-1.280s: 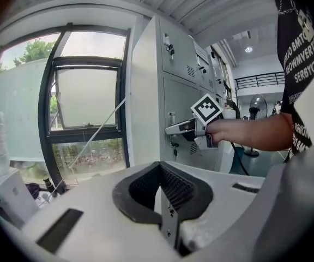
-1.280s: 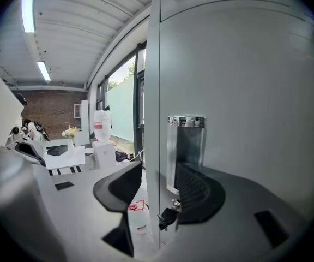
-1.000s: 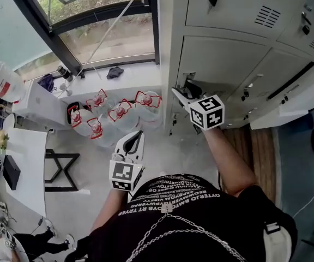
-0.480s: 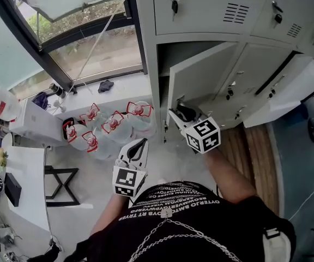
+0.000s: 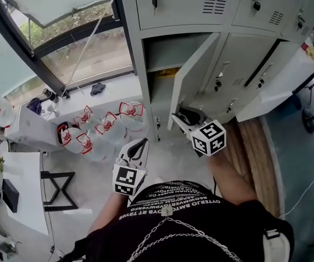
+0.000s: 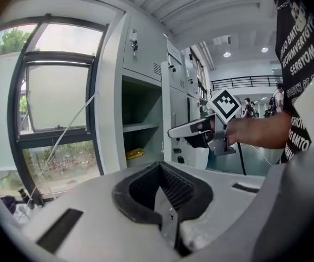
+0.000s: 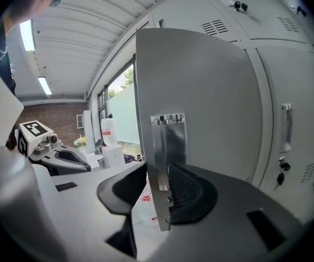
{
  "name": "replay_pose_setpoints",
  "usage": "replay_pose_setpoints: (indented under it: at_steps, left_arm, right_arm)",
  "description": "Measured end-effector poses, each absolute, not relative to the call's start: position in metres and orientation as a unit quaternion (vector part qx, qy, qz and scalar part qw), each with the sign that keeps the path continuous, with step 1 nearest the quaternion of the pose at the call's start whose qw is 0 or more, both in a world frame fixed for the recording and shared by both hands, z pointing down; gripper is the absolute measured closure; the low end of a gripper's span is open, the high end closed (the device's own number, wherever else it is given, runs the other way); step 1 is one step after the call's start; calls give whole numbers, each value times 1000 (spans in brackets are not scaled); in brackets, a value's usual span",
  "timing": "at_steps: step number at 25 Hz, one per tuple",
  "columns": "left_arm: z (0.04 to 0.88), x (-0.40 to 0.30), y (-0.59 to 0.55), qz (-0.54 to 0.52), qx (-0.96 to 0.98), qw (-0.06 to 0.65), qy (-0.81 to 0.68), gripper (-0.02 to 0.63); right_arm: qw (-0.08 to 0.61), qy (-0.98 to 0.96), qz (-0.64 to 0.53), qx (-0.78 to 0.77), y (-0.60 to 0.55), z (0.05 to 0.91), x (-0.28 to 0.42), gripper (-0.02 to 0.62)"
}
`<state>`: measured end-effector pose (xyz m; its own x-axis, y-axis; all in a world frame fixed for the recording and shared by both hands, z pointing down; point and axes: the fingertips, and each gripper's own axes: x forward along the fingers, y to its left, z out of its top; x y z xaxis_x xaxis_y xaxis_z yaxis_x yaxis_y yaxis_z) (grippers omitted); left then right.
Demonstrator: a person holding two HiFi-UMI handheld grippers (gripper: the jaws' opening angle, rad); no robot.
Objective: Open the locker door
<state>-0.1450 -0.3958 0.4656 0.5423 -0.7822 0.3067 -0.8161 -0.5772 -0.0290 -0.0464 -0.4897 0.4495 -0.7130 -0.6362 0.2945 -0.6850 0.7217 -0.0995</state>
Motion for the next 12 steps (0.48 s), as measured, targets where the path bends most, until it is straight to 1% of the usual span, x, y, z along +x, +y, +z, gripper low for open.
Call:
replay_pose_setpoints:
  at_steps: [5,12]
  left_arm:
    - [468,-133,-382,148,882,55,-445,603]
    - [459,-121,-369,143,884,43,-442,603]
  right_arm:
    - [115,-910,100,385,-471,451,-16,440]
    - [118,-897,95,415,-450,450,21,454]
